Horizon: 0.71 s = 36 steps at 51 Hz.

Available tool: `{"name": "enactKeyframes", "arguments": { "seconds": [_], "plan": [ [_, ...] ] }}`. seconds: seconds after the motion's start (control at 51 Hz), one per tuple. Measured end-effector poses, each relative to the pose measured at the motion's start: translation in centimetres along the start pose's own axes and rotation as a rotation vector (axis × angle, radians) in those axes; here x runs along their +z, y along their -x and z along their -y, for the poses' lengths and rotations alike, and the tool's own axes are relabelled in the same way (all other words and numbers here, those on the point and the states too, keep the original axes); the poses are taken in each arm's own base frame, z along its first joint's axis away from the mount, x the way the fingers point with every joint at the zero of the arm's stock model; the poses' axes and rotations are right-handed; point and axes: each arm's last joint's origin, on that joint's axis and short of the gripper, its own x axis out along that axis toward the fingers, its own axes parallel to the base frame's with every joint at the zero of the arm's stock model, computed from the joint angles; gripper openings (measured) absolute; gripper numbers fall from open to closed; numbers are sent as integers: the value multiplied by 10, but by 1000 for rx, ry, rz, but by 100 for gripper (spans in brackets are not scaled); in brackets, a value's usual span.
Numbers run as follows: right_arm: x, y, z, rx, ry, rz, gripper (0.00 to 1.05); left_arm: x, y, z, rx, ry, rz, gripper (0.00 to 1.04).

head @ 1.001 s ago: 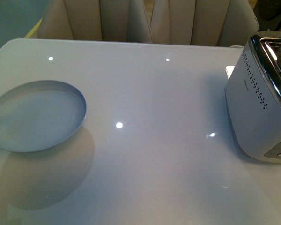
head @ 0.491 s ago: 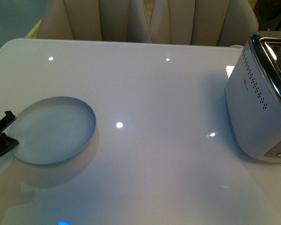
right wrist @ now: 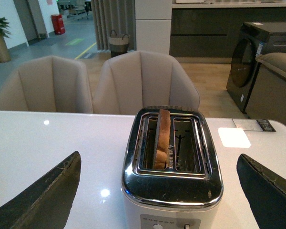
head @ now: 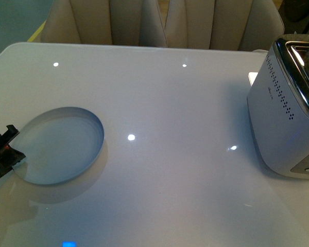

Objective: Left arm holds plate, right arm toasts bread

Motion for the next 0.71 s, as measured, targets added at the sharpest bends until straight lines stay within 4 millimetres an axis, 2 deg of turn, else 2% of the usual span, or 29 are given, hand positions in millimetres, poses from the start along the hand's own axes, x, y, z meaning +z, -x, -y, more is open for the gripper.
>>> {"name": "enactKeyframes", "arguments": {
  "seconds": [0.079,0.177,0.373,0.451,0.55,0.667,0.687,0.707],
  "plan": [
    [0,0,0,0,0,0,96,-1,4,0,3,5,0,52],
    [0,0,0,0,0,0,96,2,12,4,-7,-1,21,64],
    [0,0,0,0,0,0,96,35,63,44,-88,-54,188,99],
    [0,0,0,0,0,0,96,47,95,71,-136,-90,263,98],
    [0,0,0,0,0,0,96,52,126,97,-169,-107,331,98],
    [0,0,0,0,0,0,96,51,162,122,-204,-110,398,98],
    [0,0,0,0,0,0,96,49,165,126,-203,-124,419,97],
    [0,0,0,0,0,0,96,46,170,132,-225,-188,513,92]
  ]
}}
